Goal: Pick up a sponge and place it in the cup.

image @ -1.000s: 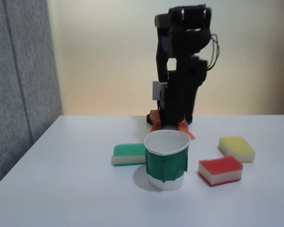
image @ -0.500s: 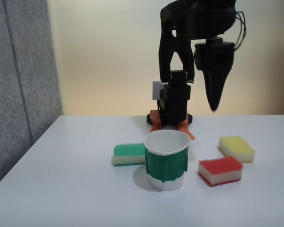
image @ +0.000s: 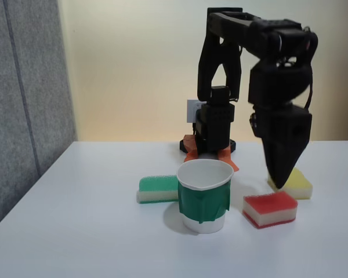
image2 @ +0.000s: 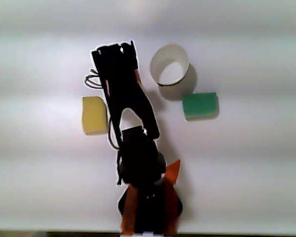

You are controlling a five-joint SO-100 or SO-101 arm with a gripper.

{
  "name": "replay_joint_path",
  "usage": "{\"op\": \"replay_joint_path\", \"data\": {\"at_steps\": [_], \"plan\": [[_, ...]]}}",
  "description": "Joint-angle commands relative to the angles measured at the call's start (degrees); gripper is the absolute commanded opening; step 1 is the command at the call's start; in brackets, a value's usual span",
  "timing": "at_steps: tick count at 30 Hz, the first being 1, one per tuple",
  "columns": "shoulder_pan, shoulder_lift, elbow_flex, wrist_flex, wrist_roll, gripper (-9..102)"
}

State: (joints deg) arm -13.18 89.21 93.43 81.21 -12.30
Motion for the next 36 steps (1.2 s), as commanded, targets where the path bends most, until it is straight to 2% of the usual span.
{"op": "replay_joint_path", "data": {"at_steps": [1, 7, 9, 14, 18, 25, 36], "plan": [[-0.09, -0.18, -1.85, 0.53, -2.46, 0], [0.35, -2.64, -6.59, 3.43, -4.48, 0], [0.35, -3.16, -8.96, 4.66, -3.16, 5], [0.09, -5.01, -15.03, 7.47, -0.26, 26], [-0.09, -6.50, -17.31, 7.29, 0.26, 33], [-0.62, -9.67, -18.46, 4.13, 0.88, 40], [0.09, -12.74, -12.57, -3.34, 0.00, 41]]}}
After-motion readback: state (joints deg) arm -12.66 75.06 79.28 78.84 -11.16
